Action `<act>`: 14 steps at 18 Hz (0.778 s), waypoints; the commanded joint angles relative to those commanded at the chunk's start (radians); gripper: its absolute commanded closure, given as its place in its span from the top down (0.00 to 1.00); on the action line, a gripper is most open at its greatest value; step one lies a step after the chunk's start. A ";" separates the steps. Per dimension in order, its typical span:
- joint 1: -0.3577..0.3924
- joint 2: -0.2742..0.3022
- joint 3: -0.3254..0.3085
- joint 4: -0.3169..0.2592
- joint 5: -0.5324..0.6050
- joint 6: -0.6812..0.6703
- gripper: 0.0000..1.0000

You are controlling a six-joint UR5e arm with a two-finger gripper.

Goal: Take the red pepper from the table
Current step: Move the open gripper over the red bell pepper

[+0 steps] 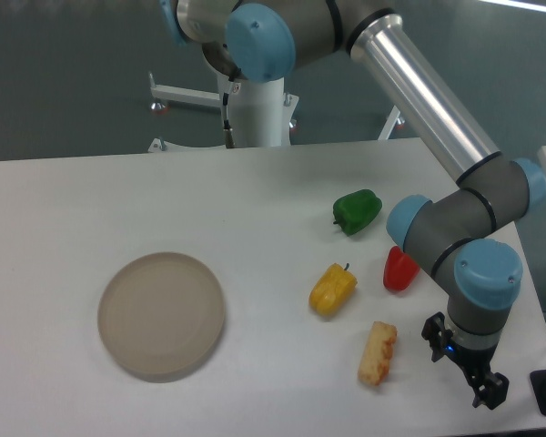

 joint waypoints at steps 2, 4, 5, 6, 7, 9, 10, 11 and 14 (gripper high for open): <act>0.000 0.006 -0.006 0.020 -0.005 -0.012 1.00; -0.005 0.017 -0.015 0.020 -0.002 -0.017 1.00; -0.008 0.020 -0.018 0.020 0.002 -0.029 1.00; -0.008 0.029 -0.028 0.018 0.000 -0.054 1.00; -0.008 0.044 -0.046 0.015 0.000 -0.077 1.00; -0.006 0.099 -0.124 0.015 0.000 -0.130 1.00; -0.002 0.136 -0.170 0.009 0.000 -0.178 1.00; 0.000 0.159 -0.202 0.000 0.002 -0.208 1.00; 0.008 0.256 -0.343 -0.003 0.003 -0.282 1.00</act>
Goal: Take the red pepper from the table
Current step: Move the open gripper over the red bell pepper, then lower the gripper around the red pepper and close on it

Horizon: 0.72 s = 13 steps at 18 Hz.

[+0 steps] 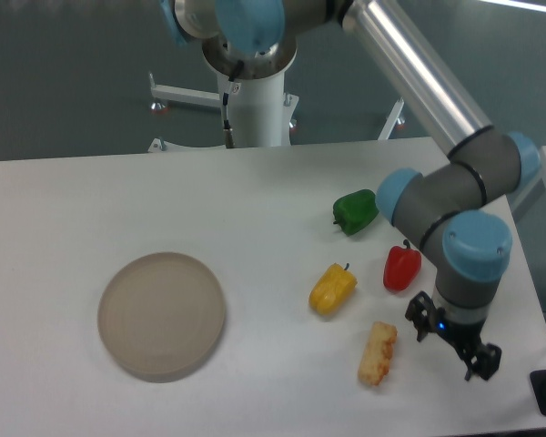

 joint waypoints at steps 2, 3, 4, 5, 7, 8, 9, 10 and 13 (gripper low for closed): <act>0.011 0.049 -0.084 -0.002 0.003 -0.017 1.00; 0.012 0.075 -0.124 -0.003 0.006 -0.035 1.00; 0.017 0.098 -0.160 -0.005 0.006 -0.054 1.00; 0.028 0.121 -0.190 -0.005 0.006 -0.058 1.00; 0.032 0.147 -0.239 -0.003 0.011 -0.055 1.00; 0.037 0.158 -0.259 -0.005 0.012 -0.058 1.00; 0.043 0.167 -0.281 -0.003 0.014 -0.058 1.00; 0.049 0.172 -0.293 -0.003 0.014 -0.060 1.00; 0.066 0.186 -0.318 0.002 0.015 -0.057 1.00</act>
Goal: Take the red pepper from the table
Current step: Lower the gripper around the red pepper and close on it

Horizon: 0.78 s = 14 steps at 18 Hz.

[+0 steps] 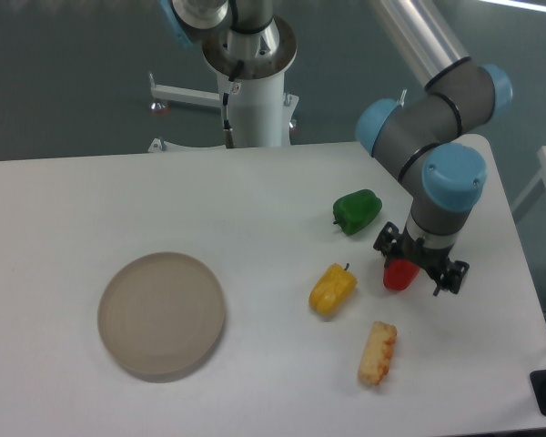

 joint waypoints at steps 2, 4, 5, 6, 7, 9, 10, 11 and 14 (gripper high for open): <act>0.008 0.000 -0.002 0.000 0.000 -0.002 1.00; 0.015 0.000 -0.009 0.002 -0.002 -0.003 1.00; 0.025 0.002 -0.017 0.005 -0.002 -0.002 1.00; 0.029 0.005 -0.023 0.006 -0.002 0.000 1.00; 0.031 0.005 -0.025 0.008 -0.003 0.002 1.00; 0.031 0.003 -0.032 0.012 -0.003 -0.001 1.00; 0.031 0.003 -0.041 0.014 -0.002 -0.003 1.00; 0.029 0.002 -0.044 0.011 -0.002 -0.002 1.00; 0.028 0.005 -0.061 0.008 -0.006 -0.015 1.00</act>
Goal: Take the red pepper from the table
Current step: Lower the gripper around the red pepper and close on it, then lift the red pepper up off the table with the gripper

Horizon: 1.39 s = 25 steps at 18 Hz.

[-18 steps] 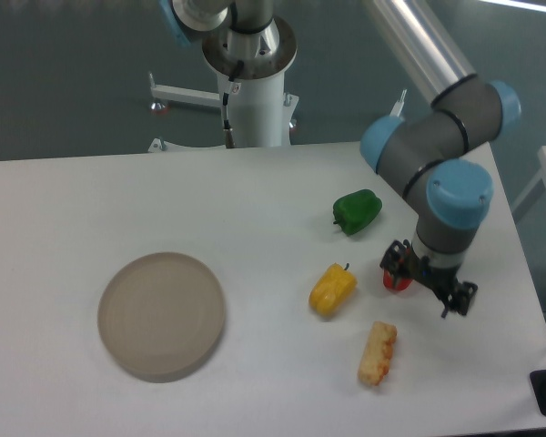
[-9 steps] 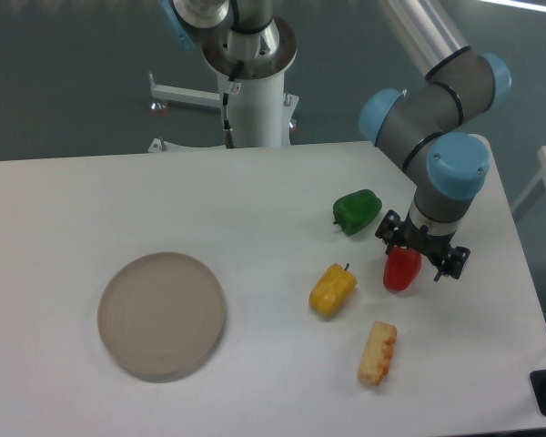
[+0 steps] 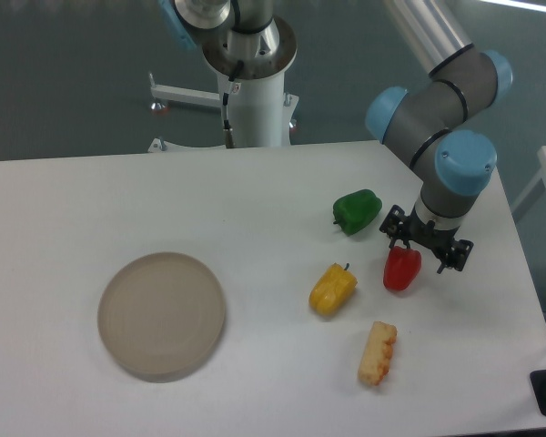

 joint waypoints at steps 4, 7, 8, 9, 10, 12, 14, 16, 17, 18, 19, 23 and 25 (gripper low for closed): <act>0.002 -0.003 -0.005 0.002 -0.009 -0.006 1.00; 0.002 -0.009 -0.009 0.029 -0.009 -0.008 1.00; 0.003 -0.012 -0.021 0.052 -0.009 -0.006 1.00; 0.003 -0.012 -0.035 0.070 -0.009 -0.006 1.00; 0.003 -0.014 -0.040 0.074 -0.009 -0.008 1.00; 0.003 -0.012 -0.043 0.074 -0.009 -0.006 1.00; 0.003 -0.011 -0.045 0.074 -0.011 -0.006 0.80; 0.003 -0.011 -0.045 0.074 -0.011 -0.006 0.60; 0.003 -0.009 -0.045 0.074 -0.011 -0.006 0.56; 0.003 -0.009 -0.043 0.072 -0.011 -0.006 0.53; 0.002 -0.008 -0.043 0.072 -0.011 -0.006 0.49; -0.006 0.005 -0.032 0.072 -0.008 -0.005 0.43; -0.017 0.018 -0.009 0.072 -0.011 -0.002 0.43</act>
